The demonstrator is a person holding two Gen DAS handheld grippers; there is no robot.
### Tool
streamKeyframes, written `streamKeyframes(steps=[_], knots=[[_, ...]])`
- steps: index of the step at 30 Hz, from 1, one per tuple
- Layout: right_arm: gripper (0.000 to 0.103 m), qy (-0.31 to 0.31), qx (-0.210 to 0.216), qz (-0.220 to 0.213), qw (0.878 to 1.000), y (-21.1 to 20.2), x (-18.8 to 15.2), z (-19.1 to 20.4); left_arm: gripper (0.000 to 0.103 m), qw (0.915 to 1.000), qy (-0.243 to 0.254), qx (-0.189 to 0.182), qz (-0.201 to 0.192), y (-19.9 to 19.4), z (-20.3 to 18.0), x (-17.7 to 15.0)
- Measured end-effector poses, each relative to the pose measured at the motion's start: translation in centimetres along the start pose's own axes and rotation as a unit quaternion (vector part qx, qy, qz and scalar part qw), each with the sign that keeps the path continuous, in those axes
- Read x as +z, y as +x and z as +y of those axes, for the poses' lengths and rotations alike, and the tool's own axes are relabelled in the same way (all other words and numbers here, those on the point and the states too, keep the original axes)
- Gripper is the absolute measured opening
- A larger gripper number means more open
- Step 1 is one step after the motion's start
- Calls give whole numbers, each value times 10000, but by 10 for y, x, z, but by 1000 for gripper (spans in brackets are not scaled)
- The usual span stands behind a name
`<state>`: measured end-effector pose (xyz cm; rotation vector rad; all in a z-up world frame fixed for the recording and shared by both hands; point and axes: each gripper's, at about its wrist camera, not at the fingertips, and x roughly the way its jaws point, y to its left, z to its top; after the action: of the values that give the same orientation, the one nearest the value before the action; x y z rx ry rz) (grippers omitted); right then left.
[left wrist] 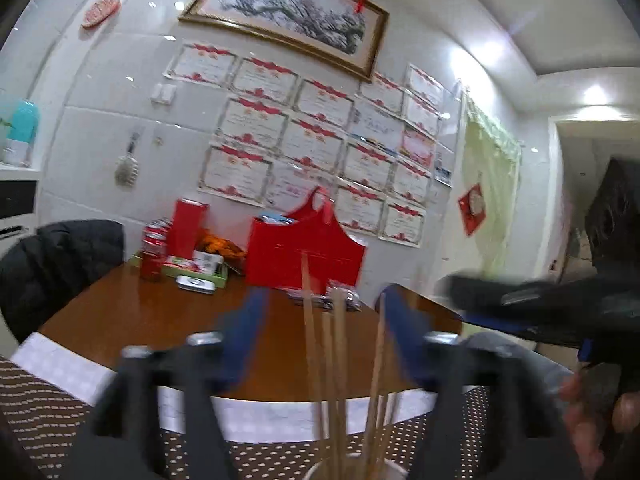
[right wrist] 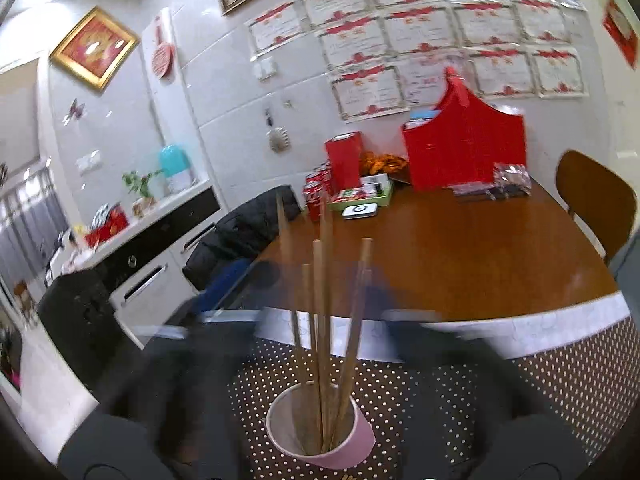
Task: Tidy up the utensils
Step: 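Lift both chopsticks and drop them into the pink cup with both grippers, then move both open grippers back over the chopstick pile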
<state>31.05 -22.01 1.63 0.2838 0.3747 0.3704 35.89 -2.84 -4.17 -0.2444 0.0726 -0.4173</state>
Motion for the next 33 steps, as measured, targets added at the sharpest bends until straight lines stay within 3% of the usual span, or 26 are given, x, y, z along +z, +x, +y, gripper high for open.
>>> streamKeyframes(steps=[3, 6, 15, 24, 33], knots=[[97, 162, -97, -107, 9998, -15, 1, -6, 80, 9999, 133, 72, -15, -17, -2, 9], [97, 278, -288, -122, 9991, -30, 0, -12, 83, 9995, 241, 151, 114, -36, -7, 17], [97, 421, -638, 208, 9969, -73, -48, -26, 87, 9932, 609, 422, 896, -94, -31, 19], [97, 588, -760, 879, 9915, -93, -115, -43, 87, 9835, 941, 502, 1464, -135, -49, -11], [97, 254, -958, 1455, 9844, -106, -125, -34, 87, 9746, 862, 437, 2022, -144, -48, -54]])
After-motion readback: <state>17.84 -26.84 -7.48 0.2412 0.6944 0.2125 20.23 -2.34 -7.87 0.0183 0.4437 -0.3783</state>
